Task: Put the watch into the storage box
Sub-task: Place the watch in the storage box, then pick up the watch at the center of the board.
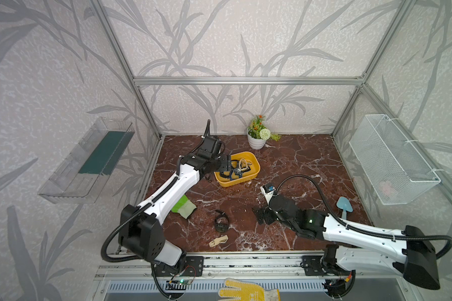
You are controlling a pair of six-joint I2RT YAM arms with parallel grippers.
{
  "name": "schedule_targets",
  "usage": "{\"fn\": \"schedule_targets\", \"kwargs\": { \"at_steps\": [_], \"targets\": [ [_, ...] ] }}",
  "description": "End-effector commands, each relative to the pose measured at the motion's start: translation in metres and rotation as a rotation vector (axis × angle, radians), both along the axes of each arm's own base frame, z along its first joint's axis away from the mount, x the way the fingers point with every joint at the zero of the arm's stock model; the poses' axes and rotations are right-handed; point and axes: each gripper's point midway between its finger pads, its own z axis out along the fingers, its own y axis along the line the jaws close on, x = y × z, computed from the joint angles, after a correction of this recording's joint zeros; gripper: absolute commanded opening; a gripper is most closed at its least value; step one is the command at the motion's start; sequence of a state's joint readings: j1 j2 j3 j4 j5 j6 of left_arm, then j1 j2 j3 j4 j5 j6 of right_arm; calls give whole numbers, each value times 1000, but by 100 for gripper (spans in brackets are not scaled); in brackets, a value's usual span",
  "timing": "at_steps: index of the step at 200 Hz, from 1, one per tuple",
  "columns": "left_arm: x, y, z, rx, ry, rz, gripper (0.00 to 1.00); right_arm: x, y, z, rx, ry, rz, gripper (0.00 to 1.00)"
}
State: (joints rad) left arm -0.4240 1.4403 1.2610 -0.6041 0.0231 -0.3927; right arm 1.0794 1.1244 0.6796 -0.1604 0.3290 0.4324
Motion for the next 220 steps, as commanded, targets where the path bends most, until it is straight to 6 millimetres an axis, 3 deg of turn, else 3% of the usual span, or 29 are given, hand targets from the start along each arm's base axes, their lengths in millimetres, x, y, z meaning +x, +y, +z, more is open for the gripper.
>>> {"fn": "schedule_targets", "kwargs": {
  "at_steps": [1, 47, 95, 136, 220],
  "targets": [
    [-41, 19, -28, 33, 94, 8, 84, 4, 16, 15, 33, -25, 27, 99],
    [-118, 40, -73, -20, 231, 36, 85, 6, 36, 12, 45, 0, 64, 99],
    [-160, 39, -93, -130, 307, 40, 82, 5, 47, 11, 46, 17, 87, 99],
    [-176, 32, -114, -170, 356, 67, 66, 4, 48, 10, 49, 22, 87, 99],
    [-184, 14, -136, -40, 357, -22, 61, 2, 55, 5, 41, 35, 101, 99]
  ]
}}
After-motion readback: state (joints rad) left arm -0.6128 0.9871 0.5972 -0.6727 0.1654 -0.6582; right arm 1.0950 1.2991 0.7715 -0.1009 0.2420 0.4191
